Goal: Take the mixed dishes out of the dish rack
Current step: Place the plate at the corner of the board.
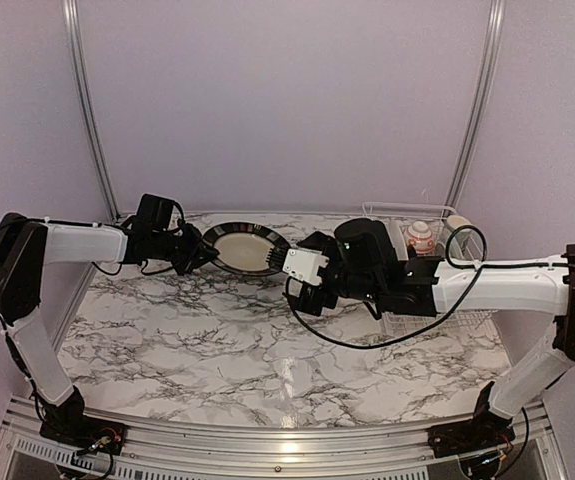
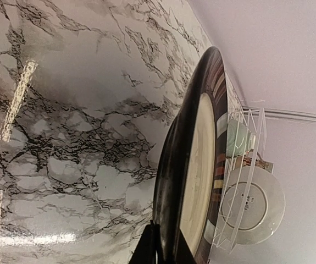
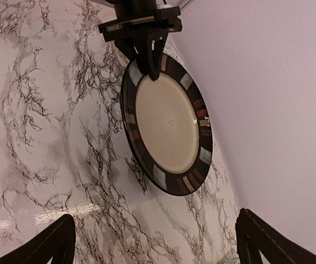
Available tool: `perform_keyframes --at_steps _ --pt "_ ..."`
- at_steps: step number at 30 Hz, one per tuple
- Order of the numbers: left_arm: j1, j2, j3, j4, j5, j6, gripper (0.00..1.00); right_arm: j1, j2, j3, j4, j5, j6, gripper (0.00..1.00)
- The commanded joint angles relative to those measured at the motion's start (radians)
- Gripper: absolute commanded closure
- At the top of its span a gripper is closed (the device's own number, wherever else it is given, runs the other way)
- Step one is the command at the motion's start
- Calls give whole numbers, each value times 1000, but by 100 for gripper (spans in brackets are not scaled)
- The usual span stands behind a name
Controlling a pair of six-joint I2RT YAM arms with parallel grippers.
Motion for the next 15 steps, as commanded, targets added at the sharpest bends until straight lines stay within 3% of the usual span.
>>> perform_keyframes --at_steps 1,5,9,15 --pt "28 -116 -25 79 3 67 100 -93 -46 20 64 -82 343 2" --pt "71 -161 -100 106 -4 96 100 -135 -83 51 91 -125 588 2" --pt "142 -203 -201 229 31 97 100 -192 -61 157 -2 -202 756 2" --pt "276 -208 -308 397 90 65 100 -304 -32 306 -186 -276 890 2"
